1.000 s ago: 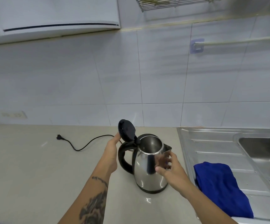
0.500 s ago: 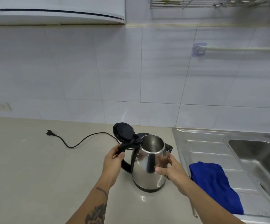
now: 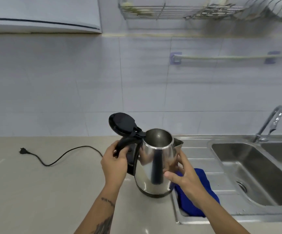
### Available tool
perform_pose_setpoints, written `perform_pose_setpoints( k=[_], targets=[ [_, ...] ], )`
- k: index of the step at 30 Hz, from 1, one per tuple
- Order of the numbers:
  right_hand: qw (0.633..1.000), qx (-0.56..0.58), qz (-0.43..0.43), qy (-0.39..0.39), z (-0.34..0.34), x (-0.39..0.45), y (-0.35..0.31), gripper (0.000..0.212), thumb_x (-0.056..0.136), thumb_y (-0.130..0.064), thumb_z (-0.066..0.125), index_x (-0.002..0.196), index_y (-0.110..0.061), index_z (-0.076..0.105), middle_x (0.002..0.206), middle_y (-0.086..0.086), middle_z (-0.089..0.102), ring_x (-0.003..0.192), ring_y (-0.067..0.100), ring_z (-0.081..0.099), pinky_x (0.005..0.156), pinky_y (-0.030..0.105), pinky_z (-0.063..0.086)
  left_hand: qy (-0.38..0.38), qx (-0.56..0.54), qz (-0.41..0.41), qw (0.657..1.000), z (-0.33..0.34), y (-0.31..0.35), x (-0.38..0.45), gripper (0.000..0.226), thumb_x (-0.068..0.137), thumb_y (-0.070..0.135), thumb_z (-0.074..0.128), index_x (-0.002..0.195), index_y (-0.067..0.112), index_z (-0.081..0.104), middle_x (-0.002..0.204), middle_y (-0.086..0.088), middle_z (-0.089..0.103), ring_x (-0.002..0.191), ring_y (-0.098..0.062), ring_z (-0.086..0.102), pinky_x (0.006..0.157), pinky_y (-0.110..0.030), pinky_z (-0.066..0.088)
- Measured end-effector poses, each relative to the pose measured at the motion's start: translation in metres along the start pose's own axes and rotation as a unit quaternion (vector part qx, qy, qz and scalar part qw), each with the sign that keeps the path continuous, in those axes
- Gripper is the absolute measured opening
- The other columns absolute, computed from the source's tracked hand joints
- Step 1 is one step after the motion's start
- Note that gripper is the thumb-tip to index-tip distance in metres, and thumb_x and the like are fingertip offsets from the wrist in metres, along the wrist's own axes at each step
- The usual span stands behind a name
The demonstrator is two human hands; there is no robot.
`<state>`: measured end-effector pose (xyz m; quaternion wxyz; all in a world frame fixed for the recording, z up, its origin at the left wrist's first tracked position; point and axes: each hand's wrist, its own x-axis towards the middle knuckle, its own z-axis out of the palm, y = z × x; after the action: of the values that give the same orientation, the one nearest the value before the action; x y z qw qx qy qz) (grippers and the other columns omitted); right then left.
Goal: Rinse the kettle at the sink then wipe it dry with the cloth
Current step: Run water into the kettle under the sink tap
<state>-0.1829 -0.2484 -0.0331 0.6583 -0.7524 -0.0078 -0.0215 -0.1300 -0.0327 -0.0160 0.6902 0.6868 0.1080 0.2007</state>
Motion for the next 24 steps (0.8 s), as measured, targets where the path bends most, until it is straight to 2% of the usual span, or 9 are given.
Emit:
perform_pose_setpoints(
  k=[2, 4, 6, 10, 14, 17, 20, 23, 24],
  targets=[
    [1.0, 0.019, 0.003, 0.011, -0.028, -0.01, -0.001, 0.091, 0.072, -0.025, 0.085, 0.145, -0.048, 0.036, 0.131, -0.016, 0.061, 0.123, 0.009, 0.056, 0.105, 0.037, 0.047, -0.016, -0.006, 0.007, 1.0, 0.028, 0.01, -0.017, 0.023, 0.087, 0.02, 0.07, 0.105, 0.033, 0.071, 0.092, 0.012, 0.074, 0.088, -0.003, 0.069, 0.083, -0.024, 0.054],
    [0.999, 0.032, 0.003, 0.021, -0.061, -0.021, 0.001, 0.104, 0.059, -0.039, 0.086, 0.15, -0.044, 0.035, 0.134, -0.011, 0.061, 0.126, 0.016, 0.056, 0.111, 0.043, 0.045, -0.04, -0.006, 0.007, 0.999, 0.057, 0.016, -0.035, 0.021, 0.087, 0.02, 0.071, 0.101, 0.035, 0.071, 0.087, 0.013, 0.074, 0.085, -0.002, 0.069, 0.084, -0.025, 0.053],
    [0.999, 0.038, -0.005, 0.026, -0.099, -0.031, 0.005, 0.108, 0.053, -0.043, 0.086, 0.15, -0.043, 0.038, 0.134, -0.007, 0.062, 0.129, 0.021, 0.056, 0.113, 0.044, 0.043, -0.067, -0.008, -0.002, 0.998, 0.086, 0.021, -0.056, 0.022, 0.086, 0.021, 0.073, 0.098, 0.039, 0.071, 0.09, 0.013, 0.074, 0.09, -0.004, 0.068, 0.086, -0.025, 0.051],
    [0.998, 0.043, -0.018, 0.032, -0.182, -0.05, 0.012, 0.088, 0.058, -0.029, 0.085, 0.138, -0.046, 0.051, 0.1, -0.022, 0.069, 0.116, 0.023, 0.064, 0.105, 0.039, 0.05, -0.11, 0.003, -0.003, 0.994, 0.15, 0.035, -0.104, 0.031, 0.086, 0.014, 0.073, 0.09, 0.044, 0.067, 0.094, 0.015, 0.073, 0.093, -0.005, 0.065, 0.076, -0.017, 0.044],
    [0.998, 0.037, -0.009, 0.054, -0.259, -0.068, 0.017, 0.062, 0.062, -0.018, 0.082, 0.113, -0.047, 0.064, 0.083, -0.02, 0.069, 0.101, 0.019, 0.067, 0.091, 0.032, 0.052, -0.142, 0.023, -0.006, 0.99, 0.213, 0.036, -0.145, 0.037, 0.085, 0.007, 0.072, 0.095, 0.042, 0.069, 0.091, 0.013, 0.073, 0.093, -0.01, 0.067, 0.083, -0.028, 0.05],
    [0.998, 0.021, 0.004, 0.067, -0.311, -0.08, 0.022, 0.06, 0.063, -0.019, 0.082, 0.119, -0.035, 0.064, 0.088, -0.009, 0.07, 0.104, 0.023, 0.069, 0.097, 0.035, 0.054, -0.161, 0.042, -0.007, 0.986, 0.255, 0.03, -0.172, 0.036, 0.085, 0.007, 0.07, 0.101, 0.039, 0.07, 0.09, 0.011, 0.072, 0.096, -0.017, 0.067, 0.086, -0.034, 0.053],
    [0.996, 0.007, 0.018, 0.082, -0.355, -0.087, 0.027, 0.065, 0.063, -0.017, 0.082, 0.123, -0.015, 0.058, 0.105, 0.007, 0.072, 0.106, 0.025, 0.068, 0.093, 0.028, 0.052, -0.176, 0.054, 0.005, 0.983, 0.296, 0.025, -0.198, 0.033, 0.09, 0.011, 0.066, 0.11, 0.038, 0.066, 0.093, 0.012, 0.069, 0.096, -0.02, 0.066, 0.086, -0.039, 0.054],
    [0.994, -0.019, 0.031, 0.099, -0.395, -0.085, 0.034, 0.061, 0.063, -0.017, 0.084, 0.12, -0.027, 0.063, 0.099, 0.0, 0.073, 0.102, 0.021, 0.07, 0.097, 0.033, 0.051, -0.2, 0.078, 0.027, 0.976, 0.335, 0.021, -0.215, 0.034, 0.092, 0.012, 0.063, 0.114, 0.038, 0.061, 0.098, 0.012, 0.068, 0.098, -0.015, 0.063, 0.08, -0.029, 0.046],
    [0.993, -0.03, 0.037, 0.105, -0.408, -0.083, 0.037, 0.058, 0.063, -0.017, 0.084, 0.117, -0.025, 0.063, 0.098, 0.001, 0.072, 0.102, 0.025, 0.069, 0.099, 0.038, 0.051, -0.208, 0.083, 0.024, 0.974, 0.346, 0.019, -0.218, 0.034, 0.093, 0.012, 0.064, 0.115, 0.038, 0.061, 0.099, 0.011, 0.068, 0.099, -0.014, 0.062, 0.081, -0.029, 0.045]
  ],
)
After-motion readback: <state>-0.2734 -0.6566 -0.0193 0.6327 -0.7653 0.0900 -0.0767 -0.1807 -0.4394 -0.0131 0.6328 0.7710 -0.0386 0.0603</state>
